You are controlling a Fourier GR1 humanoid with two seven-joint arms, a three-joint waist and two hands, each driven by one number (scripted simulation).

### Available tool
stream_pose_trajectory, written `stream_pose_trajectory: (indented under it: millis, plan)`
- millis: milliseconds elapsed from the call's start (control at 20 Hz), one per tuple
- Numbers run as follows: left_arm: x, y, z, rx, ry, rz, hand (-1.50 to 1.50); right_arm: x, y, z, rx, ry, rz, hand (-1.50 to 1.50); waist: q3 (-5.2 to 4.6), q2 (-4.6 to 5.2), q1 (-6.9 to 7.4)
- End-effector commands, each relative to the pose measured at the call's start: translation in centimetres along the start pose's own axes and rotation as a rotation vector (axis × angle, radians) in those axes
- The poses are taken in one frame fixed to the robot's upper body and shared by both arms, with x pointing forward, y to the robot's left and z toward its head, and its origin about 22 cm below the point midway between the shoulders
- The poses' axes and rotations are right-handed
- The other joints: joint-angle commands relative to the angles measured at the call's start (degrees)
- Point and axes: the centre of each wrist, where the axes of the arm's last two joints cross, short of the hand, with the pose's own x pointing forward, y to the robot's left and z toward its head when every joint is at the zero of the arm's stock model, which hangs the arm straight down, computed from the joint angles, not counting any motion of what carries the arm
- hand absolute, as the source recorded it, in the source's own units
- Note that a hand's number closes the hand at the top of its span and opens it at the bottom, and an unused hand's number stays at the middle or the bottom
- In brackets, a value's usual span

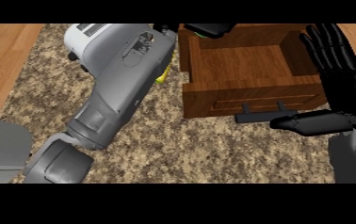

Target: Pick up the cup, place it into the drawer and close the drawer

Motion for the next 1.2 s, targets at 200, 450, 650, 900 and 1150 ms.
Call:
stream_pose_trajectory:
  millis: [200,450,650,900,1150]
  plan:
    - [-2.5,-0.5,0.7,-0.08,0.171,-0.134,1.5,1.3,1.5,-2.0,0.046,-0.036,-0.036,-1.5,0.03,1.03,-3.49]
    - [-4.6,-0.1,1.9,-0.137,0.22,-0.165,1.5,1.1,1.4,-1.5,0.104,-0.04,-0.029,-1.5,0.04,1.61,-6.53]
    - [-5.2,-0.2,2.5,-0.154,0.222,-0.177,-1.5,1.1,1.9,-2.3,0.124,-0.066,-0.044,-1.5,0.07,2.05,-7.94]
    - [-5.1,-0.2,2.8,-0.097,0.179,-0.008,-1.5,0.6,3.6,-3.0,0.263,-0.085,-0.161,-1.5,0.01,2.37,-8.01]
    - [-4.3,-0.3,2.5,-0.074,0.068,0.144,-1.5,1.0,5.5,-3.3,0.521,-0.102,-0.211,1.5,-0.09,2.29,-7.68]
